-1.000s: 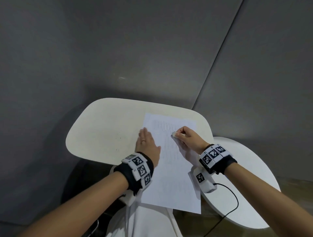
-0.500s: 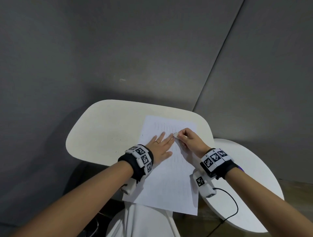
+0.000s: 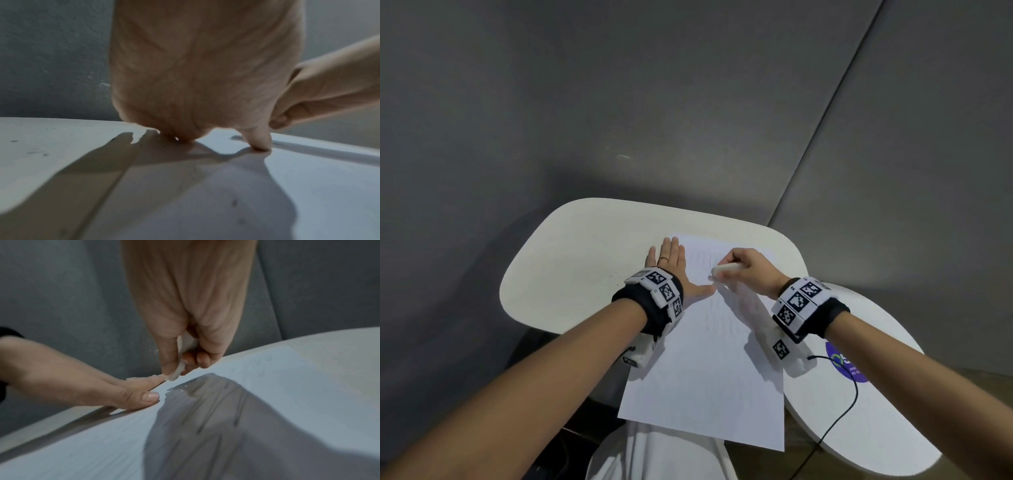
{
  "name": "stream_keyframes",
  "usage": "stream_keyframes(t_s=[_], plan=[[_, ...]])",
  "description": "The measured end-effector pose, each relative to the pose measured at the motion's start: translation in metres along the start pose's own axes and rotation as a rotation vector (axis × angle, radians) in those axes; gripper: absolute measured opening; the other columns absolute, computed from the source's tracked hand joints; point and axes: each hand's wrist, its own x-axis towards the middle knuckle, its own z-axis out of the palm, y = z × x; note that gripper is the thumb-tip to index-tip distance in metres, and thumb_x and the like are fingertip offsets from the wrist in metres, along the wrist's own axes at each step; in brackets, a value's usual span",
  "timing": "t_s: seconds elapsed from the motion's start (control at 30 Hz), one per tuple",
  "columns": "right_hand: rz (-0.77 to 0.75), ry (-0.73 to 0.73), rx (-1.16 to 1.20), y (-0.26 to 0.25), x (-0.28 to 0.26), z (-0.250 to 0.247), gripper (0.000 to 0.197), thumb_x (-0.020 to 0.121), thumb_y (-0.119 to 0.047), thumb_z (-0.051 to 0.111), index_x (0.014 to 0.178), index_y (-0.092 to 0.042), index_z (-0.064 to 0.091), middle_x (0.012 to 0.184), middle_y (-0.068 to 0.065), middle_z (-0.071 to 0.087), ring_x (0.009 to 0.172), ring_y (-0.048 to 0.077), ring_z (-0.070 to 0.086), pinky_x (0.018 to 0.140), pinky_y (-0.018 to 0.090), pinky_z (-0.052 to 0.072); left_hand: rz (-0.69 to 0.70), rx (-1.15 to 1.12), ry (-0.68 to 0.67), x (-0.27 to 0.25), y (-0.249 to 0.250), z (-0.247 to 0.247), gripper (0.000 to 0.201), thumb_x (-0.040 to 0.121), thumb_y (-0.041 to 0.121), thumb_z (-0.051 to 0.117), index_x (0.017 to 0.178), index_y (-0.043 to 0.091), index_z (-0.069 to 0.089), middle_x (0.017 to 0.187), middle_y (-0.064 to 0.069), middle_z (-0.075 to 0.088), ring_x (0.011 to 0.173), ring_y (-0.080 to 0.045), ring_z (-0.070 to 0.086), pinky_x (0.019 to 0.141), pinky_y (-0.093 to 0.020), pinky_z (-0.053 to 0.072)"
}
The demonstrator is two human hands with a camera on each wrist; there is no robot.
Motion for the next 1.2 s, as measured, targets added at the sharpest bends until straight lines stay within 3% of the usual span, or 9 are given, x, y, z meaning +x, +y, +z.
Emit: stream_keyframes(t_s=[0.1,0.27,0.37,0.47,0.63,0.77,0.83,0.97,1.2], plan=[[-0.078,0.018,-0.146,-0.009,0.020,0.005,0.014,0.082,-0.017,0.070,0.083,-0.007,0.059,0.084,-0.002,0.068,0.072,0.005,0.059,0.059,0.006,0.042,-0.008,-0.013,-0.004,0.004,-0.002,0.008,0.110,0.080,0.082,0.029,0.152,0.012,-0.015,0.158,-0.005,-0.024,0.146,-0.020,-0.022,0.117,-0.046,-0.015],[-0.153,-0.074,-0.433,-0.019,0.042,0.006,0.011,0.083,-0.012,0.065,0.080,-0.009,0.055,0.101,0.009,0.069,0.086,0.018,0.060,0.061,0.011,0.040,-0.017,-0.009,0.007,0.003,-0.002,0.010,0.117,0.073,0.088,0.029,0.152,0.014,-0.015,0.158,-0.003,-0.024,0.146,-0.022,-0.023,0.116,-0.049,-0.015],[-0.120,0.013,-0.487,-0.025,0.058,0.002,0.007,0.082,-0.007,0.062,0.079,-0.009,0.055,0.102,0.014,0.069,0.094,0.027,0.062,0.066,0.023,0.041,-0.024,-0.024,0.005,0.003,-0.001,0.008,0.122,0.068,0.092,0.030,0.153,0.015,-0.013,0.159,-0.001,-0.023,0.146,-0.023,-0.022,0.115,-0.049,-0.016],[-0.104,0.071,-0.515,-0.022,0.058,0.007,0.002,0.080,-0.006,0.060,0.081,-0.004,0.059,0.100,0.014,0.068,0.086,0.022,0.058,0.061,0.023,0.036,-0.039,-0.037,0.008,0.002,-0.001,0.008,0.124,0.065,0.094,0.030,0.153,0.017,-0.012,0.159,0.001,-0.021,0.146,-0.024,-0.022,0.115,-0.051,-0.015],[-0.142,-0.208,-0.606,-0.017,0.038,0.000,0.018,0.081,-0.008,0.066,0.094,0.004,0.062,0.099,0.008,0.067,0.085,0.021,0.058,0.064,0.015,0.041,-0.029,-0.010,0.012,0.001,-0.001,0.006,0.124,0.065,0.095,0.028,0.153,0.018,-0.012,0.160,0.001,-0.021,0.145,-0.027,-0.023,0.114,-0.054,-0.015],[-0.134,-0.017,-0.512,-0.024,0.057,-0.005,0.013,0.081,-0.006,0.063,0.089,0.004,0.062,0.104,0.015,0.069,0.096,0.029,0.062,0.076,0.030,0.045,-0.036,-0.004,-0.003,-0.002,0.000,0.003,0.122,0.066,0.094,0.029,0.153,0.019,-0.013,0.159,0.001,-0.022,0.145,-0.027,-0.024,0.114,-0.053,-0.016],[-0.147,0.014,-0.487,-0.024,0.054,-0.002,0.008,0.082,-0.006,0.062,0.085,0.001,0.062,0.101,0.014,0.070,0.091,0.026,0.060,0.072,0.026,0.042,-0.035,-0.011,-0.006,-0.002,0.000,0.002,0.123,0.066,0.093,0.030,0.153,0.018,-0.013,0.159,0.001,-0.023,0.145,-0.026,-0.024,0.114,-0.053,-0.016],[-0.136,-0.110,-0.497,-0.014,0.033,-0.001,0.007,0.081,-0.009,0.065,0.079,-0.007,0.058,0.087,0.002,0.066,0.080,0.019,0.057,0.057,0.007,0.037,-0.031,-0.012,0.003,0.000,-0.001,0.006,0.126,0.064,0.095,0.027,0.152,0.015,-0.015,0.159,-0.001,-0.023,0.145,-0.027,-0.024,0.114,-0.055,-0.014],[-0.133,0.080,-0.430,-0.018,0.058,0.004,0.004,0.080,-0.003,0.060,0.082,0.000,0.062,0.095,0.014,0.070,0.082,0.023,0.059,0.058,0.011,0.037,-0.046,-0.017,0.008,-0.001,0.000,0.006,0.129,0.063,0.095,0.028,0.152,0.013,-0.014,0.159,-0.003,-0.022,0.145,-0.025,-0.024,0.114,-0.053,-0.016]])
